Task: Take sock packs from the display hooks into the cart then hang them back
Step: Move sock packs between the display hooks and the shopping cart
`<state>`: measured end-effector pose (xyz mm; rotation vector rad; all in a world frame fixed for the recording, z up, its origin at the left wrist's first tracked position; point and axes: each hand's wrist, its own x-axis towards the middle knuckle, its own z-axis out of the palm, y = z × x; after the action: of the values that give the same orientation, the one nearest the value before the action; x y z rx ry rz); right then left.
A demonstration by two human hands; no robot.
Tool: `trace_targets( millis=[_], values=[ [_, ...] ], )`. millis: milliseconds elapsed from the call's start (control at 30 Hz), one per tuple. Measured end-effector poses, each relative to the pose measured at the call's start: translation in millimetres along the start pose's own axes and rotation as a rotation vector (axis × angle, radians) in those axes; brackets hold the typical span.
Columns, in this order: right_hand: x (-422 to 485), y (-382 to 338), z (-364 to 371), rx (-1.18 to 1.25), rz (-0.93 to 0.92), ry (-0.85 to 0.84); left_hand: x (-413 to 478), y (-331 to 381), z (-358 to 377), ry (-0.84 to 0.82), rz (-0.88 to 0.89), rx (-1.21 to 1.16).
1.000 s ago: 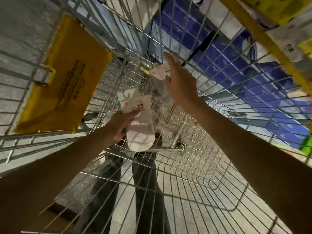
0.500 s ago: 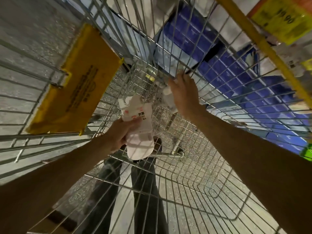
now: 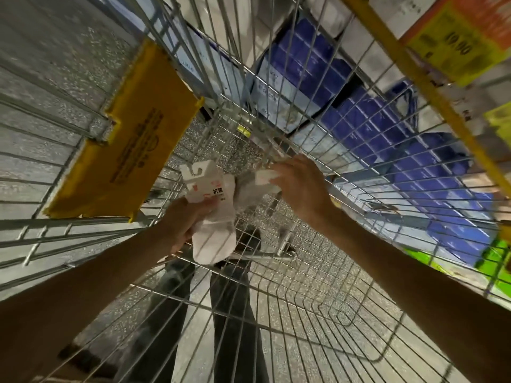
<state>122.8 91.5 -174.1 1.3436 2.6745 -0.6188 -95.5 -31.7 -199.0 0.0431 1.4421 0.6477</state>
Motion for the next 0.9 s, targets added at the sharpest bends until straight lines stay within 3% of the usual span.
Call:
trace_targets(
  millis=[167, 267, 367, 500, 667, 800, 900],
  values=[
    [-53, -2, -8, 0.68, 0.255, 0.102, -12, 17, 3, 0.081, 0.165, 0.089],
    [-74, -14, -36, 0.794, 0.355, 0.122, -30, 36, 14, 0.199, 0.323, 0.121],
    [-93, -24, -71, 0.745, 0.311, 0.166, -60, 63, 34, 0.233, 0.561, 0.28],
    [-119, -51, -141, 0.665, 0.28, 0.223, -117, 108, 58, -0.026, 0.924, 0.462],
    [-156, -92, -248, 0.398, 0.192, 0.35, -207, 171, 95, -0.029, 1.482, 1.211],
    [-185, -122, -329, 0.133, 0.169, 0.37, -271, 207, 113, -0.164, 1.373, 1.462],
    [-204, -141, -385, 0.133, 0.157, 0.385, -319, 226, 126, -0.266, 1.358, 1.37]
  ],
)
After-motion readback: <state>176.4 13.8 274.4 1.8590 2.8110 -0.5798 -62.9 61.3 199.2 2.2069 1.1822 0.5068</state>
